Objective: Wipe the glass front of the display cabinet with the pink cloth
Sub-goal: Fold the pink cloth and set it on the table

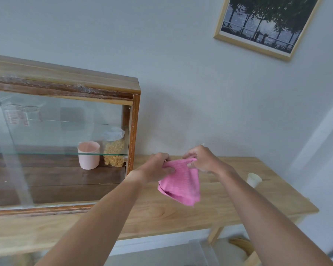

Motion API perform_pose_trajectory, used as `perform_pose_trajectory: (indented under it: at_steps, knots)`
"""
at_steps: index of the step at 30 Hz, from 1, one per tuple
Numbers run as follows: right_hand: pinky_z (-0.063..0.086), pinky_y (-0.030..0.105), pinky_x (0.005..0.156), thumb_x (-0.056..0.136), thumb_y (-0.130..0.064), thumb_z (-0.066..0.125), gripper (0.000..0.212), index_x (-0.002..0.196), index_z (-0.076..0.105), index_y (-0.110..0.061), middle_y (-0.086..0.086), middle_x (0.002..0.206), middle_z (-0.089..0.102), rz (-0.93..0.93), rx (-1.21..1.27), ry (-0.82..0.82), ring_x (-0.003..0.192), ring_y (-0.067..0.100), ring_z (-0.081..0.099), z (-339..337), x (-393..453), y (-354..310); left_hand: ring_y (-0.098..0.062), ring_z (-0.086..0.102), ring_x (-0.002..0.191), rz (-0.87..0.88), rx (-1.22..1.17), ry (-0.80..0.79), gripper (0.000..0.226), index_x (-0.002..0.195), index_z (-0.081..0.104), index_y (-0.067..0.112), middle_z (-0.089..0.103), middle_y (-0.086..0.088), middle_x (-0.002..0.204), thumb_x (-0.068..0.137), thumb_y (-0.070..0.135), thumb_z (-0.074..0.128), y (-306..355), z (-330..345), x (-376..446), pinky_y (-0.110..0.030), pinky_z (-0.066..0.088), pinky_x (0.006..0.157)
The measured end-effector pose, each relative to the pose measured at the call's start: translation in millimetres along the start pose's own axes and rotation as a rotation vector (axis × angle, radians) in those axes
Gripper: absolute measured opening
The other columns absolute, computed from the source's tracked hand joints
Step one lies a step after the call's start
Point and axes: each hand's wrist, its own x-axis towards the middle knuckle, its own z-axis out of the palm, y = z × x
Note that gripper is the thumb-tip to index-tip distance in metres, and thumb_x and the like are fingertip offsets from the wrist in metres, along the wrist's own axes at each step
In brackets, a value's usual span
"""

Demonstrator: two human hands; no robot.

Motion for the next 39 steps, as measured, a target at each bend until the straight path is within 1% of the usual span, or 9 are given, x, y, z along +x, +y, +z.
perform_pose_trajectory:
  at_steps: [7, 11, 14, 17, 21, 25, 29, 36, 39]
  knots:
    - [0.051, 0.027, 0.064, 0.08, -0.014, 0.084, 0.014, 0.084, 0.071, -0.017, -0.003, 0.083, 0.071, 0.109, -0.074, -0.16, 0.079, 0.015, 0.069, 5.4, -0.1, -7.3, -0.01, 0.061, 0.083, 0.006, -0.141, 0.169, 0.01, 0.086, 0.064, 0.021, 0.067, 0.002, 0.09, 0.094, 0.018, 0.07, 7.0, -2.7, 1.1, -0.016, 0.041, 0.064]
    - [0.031, 0.021, 0.045, 0.083, -0.021, 0.083, 0.046, 0.054, 0.047, -0.021, -0.013, 0.05, 0.046, 0.061, -0.001, -0.084, 0.05, 0.01, 0.043, 15.5, 4.6, -16.6, -0.01, 0.062, 0.085, 0.012, -0.179, 0.273, 0.004, 0.092, 0.066, 0.017, 0.067, 0.004, 0.089, 0.096, 0.017, 0.067, 6.6, -4.3, -1.5, -0.012, 0.041, 0.065]
    - [0.033, 0.028, 0.055, 0.086, -0.025, 0.079, 0.042, 0.057, 0.049, -0.022, -0.008, 0.058, 0.047, 0.035, 0.07, -0.012, 0.055, 0.011, 0.044, 12.5, 5.9, -19.3, -0.002, 0.058, 0.082, -0.009, -0.235, 0.353, 0.006, 0.094, 0.063, 0.02, 0.064, 0.008, 0.089, 0.097, 0.024, 0.067, 3.3, -3.0, -6.1, -0.012, 0.04, 0.06]
    - [0.049, 0.03, 0.082, 0.084, -0.032, 0.081, 0.019, 0.1, 0.075, -0.026, -0.002, 0.096, 0.07, 0.003, 0.099, -0.1, 0.091, 0.013, 0.064, 4.9, 3.1, -27.9, -0.003, 0.059, 0.081, 0.006, -0.243, 0.336, 0.009, 0.096, 0.067, 0.016, 0.066, 0.009, 0.087, 0.095, 0.024, 0.069, 0.9, -1.0, -9.8, -0.011, 0.041, 0.061]
    - [0.03, 0.024, 0.052, 0.091, -0.02, 0.074, 0.038, 0.056, 0.058, -0.02, -0.006, 0.06, 0.048, -0.03, -0.006, -0.119, 0.059, 0.013, 0.043, 7.5, 6.3, -32.5, -0.009, 0.061, 0.079, 0.01, -0.255, 0.361, 0.013, 0.097, 0.07, 0.011, 0.069, 0.004, 0.085, 0.093, 0.023, 0.072, 3.5, 0.9, -12.3, -0.009, 0.041, 0.061]
    - [0.026, 0.031, 0.056, 0.093, -0.012, 0.07, 0.035, 0.061, 0.056, -0.003, 0.004, 0.06, 0.042, -0.049, -0.019, -0.084, 0.062, 0.017, 0.038, 1.2, 9.0, -34.8, -0.015, 0.067, 0.083, -0.051, -0.289, 0.288, 0.015, 0.1, 0.067, 0.012, 0.072, -0.002, 0.089, 0.092, 0.023, 0.073, -1.8, 5.2, -17.9, -0.016, 0.049, 0.064]
    - [0.047, 0.04, 0.075, 0.094, -0.012, 0.07, 0.021, 0.092, 0.072, 0.008, 0.026, 0.092, 0.071, -0.076, -0.002, -0.046, 0.081, 0.031, 0.062, -14.7, 15.9, -36.2, -0.015, 0.072, 0.086, -0.104, -0.232, 0.147, 0.011, 0.101, 0.072, 0.012, 0.075, -0.002, 0.093, 0.089, 0.014, 0.073, -15.9, 19.0, -28.7, -0.03, 0.059, 0.079]
    - [0.037, 0.037, 0.072, 0.097, -0.012, 0.065, 0.03, 0.09, 0.063, 0.017, 0.017, 0.083, 0.058, 0.026, 0.215, -0.001, 0.081, 0.024, 0.051, -24.4, 17.3, -23.1, -0.007, 0.069, 0.074, -0.092, -0.284, 0.32, 0.011, 0.082, 0.073, 0.018, 0.074, 0.008, 0.077, 0.079, 0.008, 0.072, -15.6, 29.1, -39.9, -0.012, 0.051, 0.068]
    - [0.036, 0.035, 0.071, 0.099, -0.012, 0.063, 0.019, 0.085, 0.063, 0.0, 0.014, 0.085, 0.055, 0.104, 0.321, 0.025, 0.079, 0.025, 0.051, -26.2, 14.3, -14.0, -0.007, 0.069, 0.072, -0.044, -0.346, 0.421, 0.011, 0.082, 0.074, 0.016, 0.075, 0.006, 0.076, 0.077, 0.009, 0.081, -18.9, 28.6, -45.0, -0.018, 0.055, 0.067]
